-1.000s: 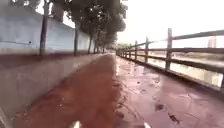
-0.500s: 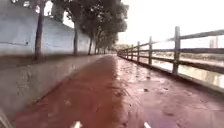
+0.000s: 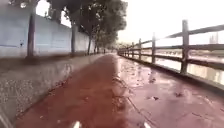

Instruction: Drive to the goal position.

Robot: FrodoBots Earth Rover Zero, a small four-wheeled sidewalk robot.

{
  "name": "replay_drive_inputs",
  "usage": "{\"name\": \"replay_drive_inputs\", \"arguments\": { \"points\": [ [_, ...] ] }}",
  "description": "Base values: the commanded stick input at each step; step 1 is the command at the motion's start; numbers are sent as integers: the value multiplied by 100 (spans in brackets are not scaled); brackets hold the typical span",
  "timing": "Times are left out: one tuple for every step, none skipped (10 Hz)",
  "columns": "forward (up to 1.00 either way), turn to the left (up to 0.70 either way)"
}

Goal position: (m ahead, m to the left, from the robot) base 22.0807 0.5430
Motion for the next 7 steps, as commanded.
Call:
{"name": "replay_drive_inputs", "arguments": {
  "points": [
    [70, -35],
    [70, -7],
    [70, 0],
    [70, 0],
    [70, 0],
    [70, 0],
    [70, 0]
  ]
}}
